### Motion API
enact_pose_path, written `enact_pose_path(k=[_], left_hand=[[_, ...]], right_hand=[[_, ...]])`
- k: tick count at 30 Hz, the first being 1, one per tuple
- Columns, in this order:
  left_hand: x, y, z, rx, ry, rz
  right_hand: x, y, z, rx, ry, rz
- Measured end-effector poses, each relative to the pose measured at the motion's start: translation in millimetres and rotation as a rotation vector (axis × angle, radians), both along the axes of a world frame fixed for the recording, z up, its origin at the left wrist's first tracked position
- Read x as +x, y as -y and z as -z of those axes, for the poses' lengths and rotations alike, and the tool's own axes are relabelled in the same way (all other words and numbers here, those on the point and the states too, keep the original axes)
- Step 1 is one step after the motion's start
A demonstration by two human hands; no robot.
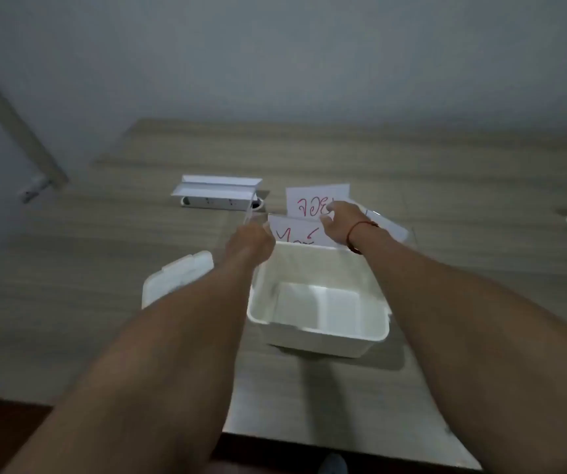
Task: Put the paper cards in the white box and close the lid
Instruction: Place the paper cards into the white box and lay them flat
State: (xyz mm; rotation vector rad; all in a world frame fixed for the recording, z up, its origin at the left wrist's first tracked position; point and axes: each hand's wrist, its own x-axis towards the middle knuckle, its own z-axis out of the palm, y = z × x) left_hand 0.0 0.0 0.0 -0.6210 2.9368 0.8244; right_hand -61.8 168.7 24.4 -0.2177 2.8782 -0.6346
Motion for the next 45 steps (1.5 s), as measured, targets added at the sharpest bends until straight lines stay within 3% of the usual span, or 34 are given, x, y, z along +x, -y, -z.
enact_pose_path(k=[4,9,17,27,32,42,45], left_hand=[[-1,-6,41,0.056,0.100,-0.081],[-4,-4,73,0.075,0.054,-0.078],[-9,-4,79,0.093,0.052,-0.104],[16,-15,64,0.161,0.134,-0.121],[26,-14,58,0.223,0.191,-0.098],[50,-10,56,0.283,0.122,-0.066],[51,-13,59,0.297,0.077,-0.076]], right_hand=[[-24,10,36,0.086,0.058,-0.024],[-51,21,64,0.078,0.114,-0.015],[-51,20,75,0.100,-0.004,-0.030],[-24,-3,-2,-0.177,-0.227,0.073],[0,-19,-28,-0.252,-0.250,0.078],[71,-60,11,-0.269,0.111,0.069],[92,-60,26,-0.120,0.262,-0.025]])
